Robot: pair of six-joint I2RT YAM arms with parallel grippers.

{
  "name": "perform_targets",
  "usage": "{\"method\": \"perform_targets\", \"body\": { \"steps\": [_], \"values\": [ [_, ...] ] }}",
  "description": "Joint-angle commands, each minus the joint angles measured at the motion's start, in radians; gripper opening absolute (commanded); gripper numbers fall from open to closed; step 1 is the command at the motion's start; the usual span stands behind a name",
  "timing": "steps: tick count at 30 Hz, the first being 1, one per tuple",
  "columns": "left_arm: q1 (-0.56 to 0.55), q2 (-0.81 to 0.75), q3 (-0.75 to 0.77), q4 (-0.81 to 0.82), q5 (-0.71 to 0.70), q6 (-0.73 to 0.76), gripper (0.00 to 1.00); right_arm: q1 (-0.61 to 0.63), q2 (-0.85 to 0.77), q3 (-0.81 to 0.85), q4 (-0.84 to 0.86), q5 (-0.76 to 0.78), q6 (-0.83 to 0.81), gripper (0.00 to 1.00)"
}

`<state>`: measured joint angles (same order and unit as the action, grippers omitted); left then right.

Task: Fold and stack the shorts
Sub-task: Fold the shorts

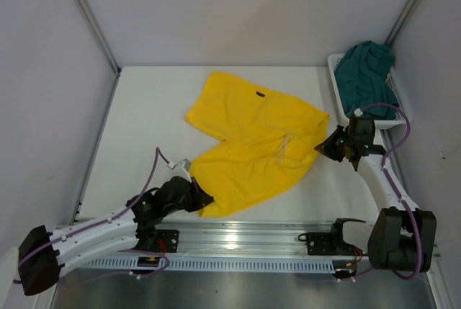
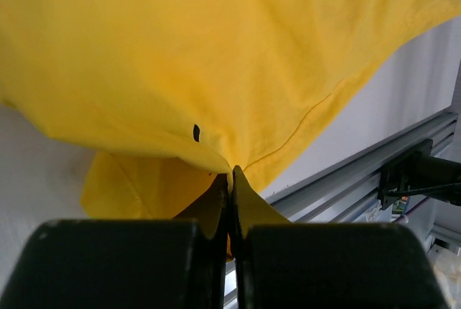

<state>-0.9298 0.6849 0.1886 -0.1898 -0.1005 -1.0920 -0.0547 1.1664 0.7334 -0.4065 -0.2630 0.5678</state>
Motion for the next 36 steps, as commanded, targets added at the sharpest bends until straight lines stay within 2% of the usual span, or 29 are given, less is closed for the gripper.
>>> {"method": "perform_targets", "body": {
  "steps": [1, 3, 9, 12, 15, 19, 22, 26, 30, 36],
  "values": [
    [-0.007, -0.056, 0.063, -0.047, -0.037, 0.032, 0.0, -0.002, -0.037, 0.0, -0.017, -0.024, -0.006, 0.0],
    [-0.007, -0.105, 0.098, -0.098, -0.065, 0.082, 0.0, 0.004, -0.065, 0.0, -0.052, -0.013, -0.017, 0.0],
    [0.006, -0.163, 0.412, -0.471, -0.281, 0.221, 0.0, 0.03, -0.196, -0.045, -0.188, -0.012, -0.02, 0.0],
    [0.029, -0.165, 0.547, -0.552, -0.341, 0.283, 0.0, 0.052, -0.279, -0.086, -0.238, -0.012, 0.003, 0.0],
    [0.084, -0.137, 0.667, -0.585, -0.358, 0.352, 0.0, 0.125, -0.321, -0.1, -0.268, -0.002, 0.049, 0.0],
    [0.179, -0.069, 0.803, -0.583, -0.326, 0.438, 0.0, 0.164, -0.352, -0.066, -0.348, 0.057, 0.112, 0.0],
    [0.204, -0.032, 0.88, -0.586, -0.309, 0.466, 0.0, 0.191, -0.393, -0.031, -0.393, 0.042, 0.136, 0.0],
    [0.216, -0.005, 0.931, -0.571, -0.331, 0.494, 0.0, 0.219, -0.441, 0.035, -0.466, 0.071, 0.161, 0.0],
    [0.278, 0.045, 0.937, -0.514, -0.317, 0.534, 0.0, 0.217, -0.426, 0.098, -0.502, 0.097, 0.164, 0.0],
    [0.527, 0.175, 0.93, -0.387, -0.108, 0.58, 0.0, 0.219, -0.352, 0.159, -0.537, 0.14, 0.21, 0.0]
  ]
}}
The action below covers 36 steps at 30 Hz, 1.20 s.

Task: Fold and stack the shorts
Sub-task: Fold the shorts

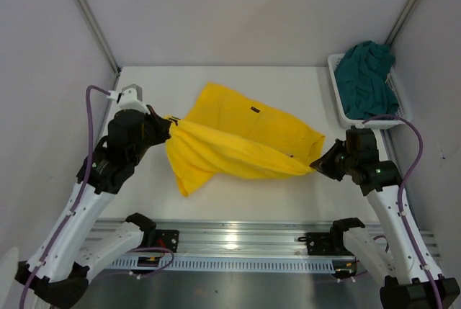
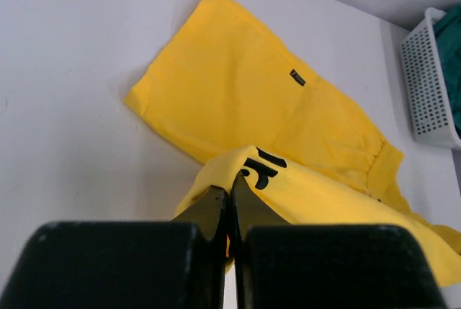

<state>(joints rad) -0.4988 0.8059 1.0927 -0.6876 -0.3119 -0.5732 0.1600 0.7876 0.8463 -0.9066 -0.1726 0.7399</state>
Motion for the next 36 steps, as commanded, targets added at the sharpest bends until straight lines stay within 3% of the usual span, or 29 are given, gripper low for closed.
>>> {"method": "perform_targets", "body": {
  "steps": [1, 12, 23, 32, 36],
  "values": [
    [0.118, 0.076, 0.027, 0.126, 0.126, 0.064, 0.0, 0.004, 0.033, 0.046, -0.043, 0.054, 0.07, 0.0],
    [0.27, 0.323, 0.088, 0.296, 0.278, 0.116, 0.0, 0.01, 0.033, -0.016, -0.066, 0.134, 0.19, 0.0],
    [0.282, 0.504, 0.268, 0.407, 0.353, 0.128, 0.0, -0.007, 0.206, 0.108, -0.009, 0.144, 0.233, 0.0],
    [0.282, 0.705, 0.426, 0.465, 0.393, 0.122, 0.0, -0.192, 0.364, 0.152, 0.112, 0.044, 0.214, 0.0],
    [0.282, 0.817, 0.493, 0.484, 0.408, 0.112, 0.0, -0.22, 0.444, 0.195, 0.155, 0.055, 0.207, 0.0]
  ]
}}
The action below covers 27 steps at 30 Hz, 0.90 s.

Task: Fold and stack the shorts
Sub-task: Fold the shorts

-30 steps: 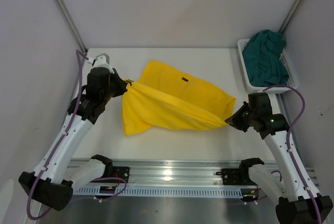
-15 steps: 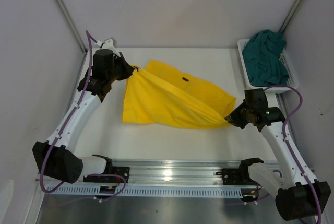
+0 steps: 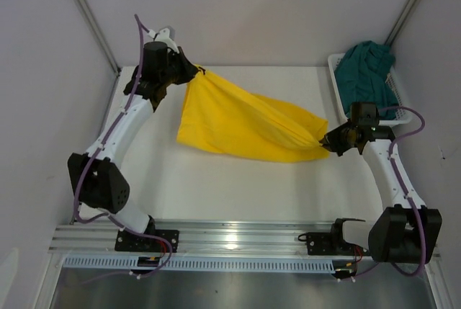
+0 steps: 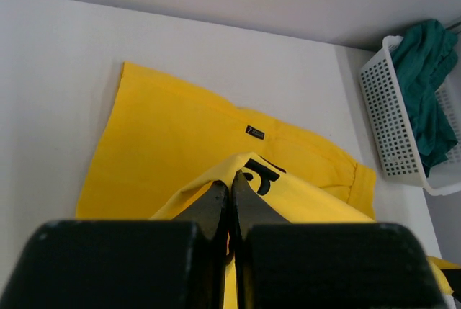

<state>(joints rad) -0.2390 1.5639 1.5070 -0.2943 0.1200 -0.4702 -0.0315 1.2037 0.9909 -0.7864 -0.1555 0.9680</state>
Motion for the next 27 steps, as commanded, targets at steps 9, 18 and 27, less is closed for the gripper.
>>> {"method": "perform_targets", "body": {
  "steps": [9, 18, 27],
  "values": [
    [0.027, 0.274, 0.281, 0.101, -0.039, 0.008, 0.0, -0.09, 0.21, 0.114, 0.11, 0.005, -0.034, 0.0],
    [0.047, 0.427, 0.363, 0.263, -0.009, -0.074, 0.0, -0.13, 0.408, 0.282, 0.197, -0.026, 0.003, 0.0],
    [0.052, 0.673, 0.541, 0.288, -0.086, -0.107, 0.07, -0.11, 0.634, 0.413, 0.374, 0.068, 0.043, 0.27]
  ]
}}
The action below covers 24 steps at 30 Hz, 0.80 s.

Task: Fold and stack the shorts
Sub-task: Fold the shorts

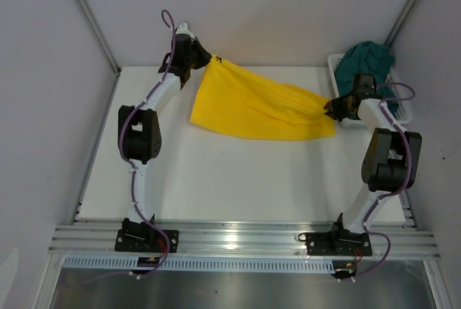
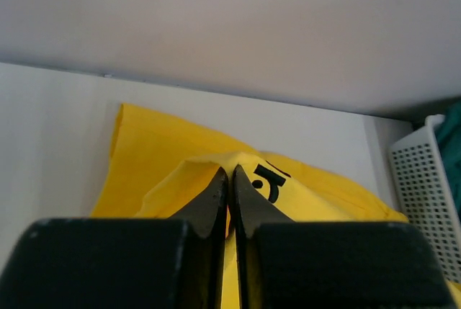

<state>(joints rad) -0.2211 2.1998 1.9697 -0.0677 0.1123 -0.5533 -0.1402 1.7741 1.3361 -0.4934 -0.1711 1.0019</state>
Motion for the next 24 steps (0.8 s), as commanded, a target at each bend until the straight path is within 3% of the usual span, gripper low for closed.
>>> {"method": "perform_targets", "body": {
  "steps": [1, 2, 5, 7, 8, 11, 12, 16, 18, 22, 24],
  "values": [
    [0.034, 0.067, 0.089, 0.063, -0.083, -0.028, 0.08, -0.001, 0.076, 0.071, 0.108, 0.088, 0.01, 0.29],
    [0.037, 0.08, 0.101, 0.063, -0.083, -0.037, 0.09, 0.001, 0.087, 0.071, 0.178, 0.088, 0.01, 0.4],
    [0.049, 0.127, 0.136, 0.09, -0.076, -0.054, 0.1, 0.001, 0.126, 0.086, 0.306, 0.065, 0.007, 0.44],
    [0.055, 0.153, 0.172, 0.089, -0.083, -0.063, 0.16, -0.002, 0.151, 0.087, 0.389, 0.021, 0.015, 0.6],
    [0.061, 0.159, 0.181, 0.098, -0.083, -0.066, 0.31, -0.001, 0.159, 0.095, 0.46, 0.003, 0.017, 0.72],
    [0.08, 0.175, 0.208, 0.085, -0.074, -0.074, 0.59, 0.013, 0.179, 0.17, 0.437, 0.018, -0.025, 0.85],
    [0.084, 0.172, 0.212, 0.075, -0.059, -0.079, 0.62, 0.024, 0.177, 0.182, 0.421, 0.047, -0.04, 0.9],
    [0.094, 0.103, 0.157, 0.037, -0.059, -0.066, 0.69, 0.03, 0.142, 0.178, 0.427, 0.055, -0.087, 0.91],
    [0.092, 0.037, 0.103, 0.011, -0.062, -0.065, 0.69, 0.037, 0.114, 0.163, 0.452, -0.007, -0.167, 0.9],
    [0.08, -0.095, -0.082, -0.044, -0.078, -0.042, 0.72, 0.106, 0.074, 0.181, 0.345, 0.013, -0.414, 0.89],
    [0.071, -0.176, -0.133, -0.067, -0.085, -0.03, 0.72, 0.129, 0.061, 0.173, 0.325, 0.044, -0.45, 0.85]
  ]
}}
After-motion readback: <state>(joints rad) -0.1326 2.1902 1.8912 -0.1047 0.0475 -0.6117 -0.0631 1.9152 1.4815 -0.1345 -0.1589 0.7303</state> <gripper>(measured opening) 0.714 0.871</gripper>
